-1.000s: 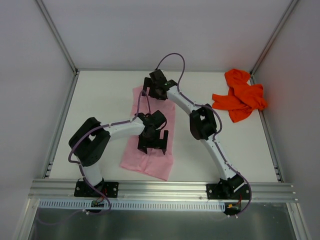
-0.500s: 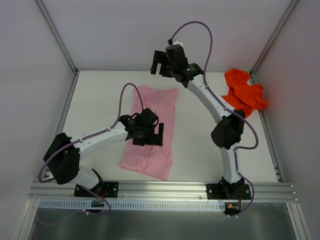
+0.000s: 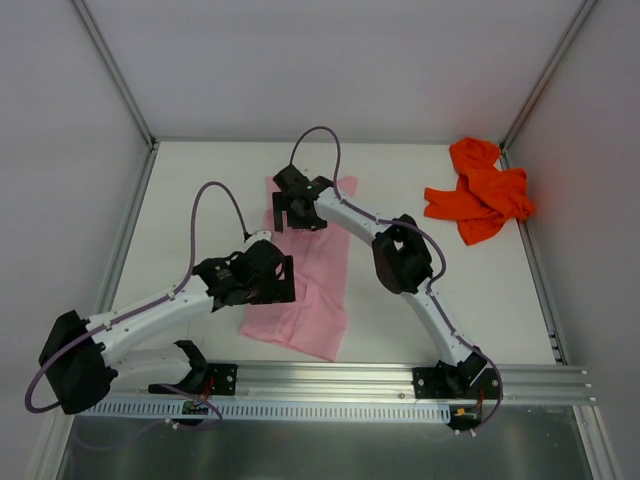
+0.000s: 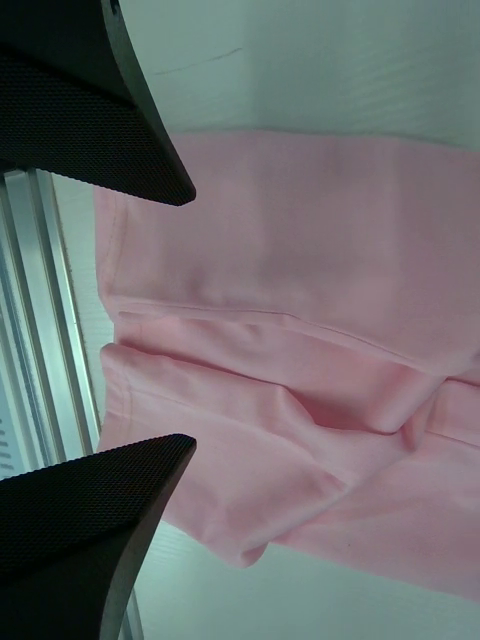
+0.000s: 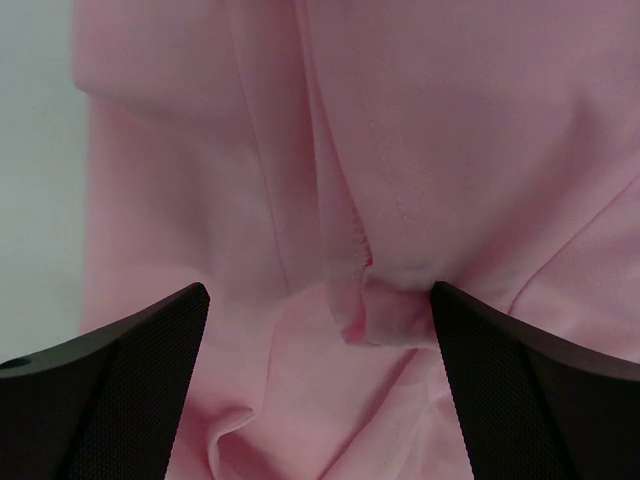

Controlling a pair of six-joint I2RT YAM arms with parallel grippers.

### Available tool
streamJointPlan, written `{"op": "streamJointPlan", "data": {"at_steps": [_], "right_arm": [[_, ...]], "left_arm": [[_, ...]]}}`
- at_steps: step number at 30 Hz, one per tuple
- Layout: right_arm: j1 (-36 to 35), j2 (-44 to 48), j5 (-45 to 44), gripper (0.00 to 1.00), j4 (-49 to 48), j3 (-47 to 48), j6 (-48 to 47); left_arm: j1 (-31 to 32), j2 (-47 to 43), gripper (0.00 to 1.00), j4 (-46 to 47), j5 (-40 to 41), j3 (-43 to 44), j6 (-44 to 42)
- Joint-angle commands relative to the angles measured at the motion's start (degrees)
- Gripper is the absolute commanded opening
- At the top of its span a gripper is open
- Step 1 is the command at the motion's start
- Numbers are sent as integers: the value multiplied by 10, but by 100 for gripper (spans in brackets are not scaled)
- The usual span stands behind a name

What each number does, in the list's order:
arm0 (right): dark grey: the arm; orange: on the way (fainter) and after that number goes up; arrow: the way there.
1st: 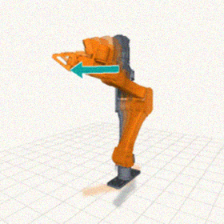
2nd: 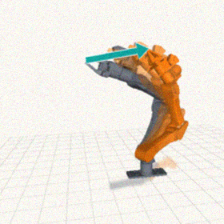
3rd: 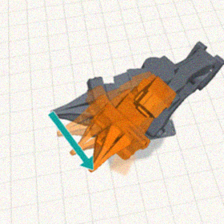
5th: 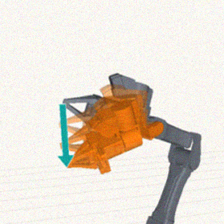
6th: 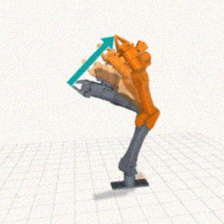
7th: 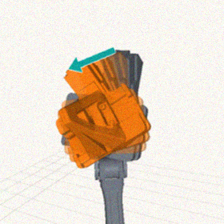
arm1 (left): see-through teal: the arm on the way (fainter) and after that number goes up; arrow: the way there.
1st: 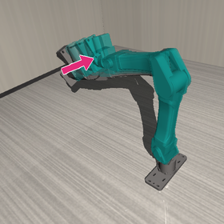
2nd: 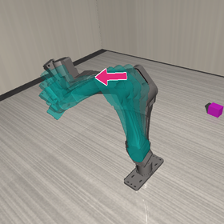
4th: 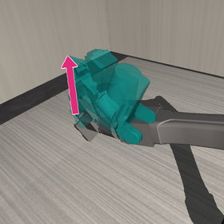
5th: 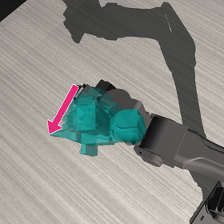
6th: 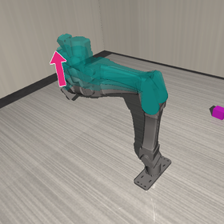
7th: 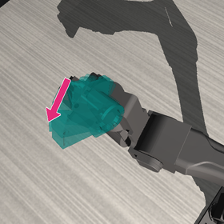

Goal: Fold and stack the t-shirts
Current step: Rotate the tshirt 90 degrees

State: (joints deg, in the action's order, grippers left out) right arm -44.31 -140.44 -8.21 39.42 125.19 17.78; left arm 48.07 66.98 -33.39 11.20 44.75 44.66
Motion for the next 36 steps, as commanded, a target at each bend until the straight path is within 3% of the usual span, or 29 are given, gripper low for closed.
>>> {"op": "streamJointPlan", "data": {"at_steps": [1, 7, 16, 19, 24, 30, 36], "right_arm": [[-1, 11, -81, 96, 70, 45, 28], [1, -33, -138, 96, 100, 59, 10], [30, -89, -124, 96, 98, 135, -7], [47, -102, -114, 96, 84, 156, -19], [94, -136, -1, 97, 79, 196, 6], [107, -115, -23, 96, 26, 197, -21], [107, -89, 62, 96, -36, 197, -36]], "left_arm": [[5, -67, 99, -25, 67, -26, 48], [5, -171, 99, -67, 109, -38, 75], [5, -207, 99, -85, 100, -19, 70], [6, -206, 99, -76, 70, -25, 61], [6, -200, 99, -22, 24, -48, 42], [5, -143, 99, 26, -43, -45, 5], [6, -92, 99, 80, -45, -38, -20]]}}
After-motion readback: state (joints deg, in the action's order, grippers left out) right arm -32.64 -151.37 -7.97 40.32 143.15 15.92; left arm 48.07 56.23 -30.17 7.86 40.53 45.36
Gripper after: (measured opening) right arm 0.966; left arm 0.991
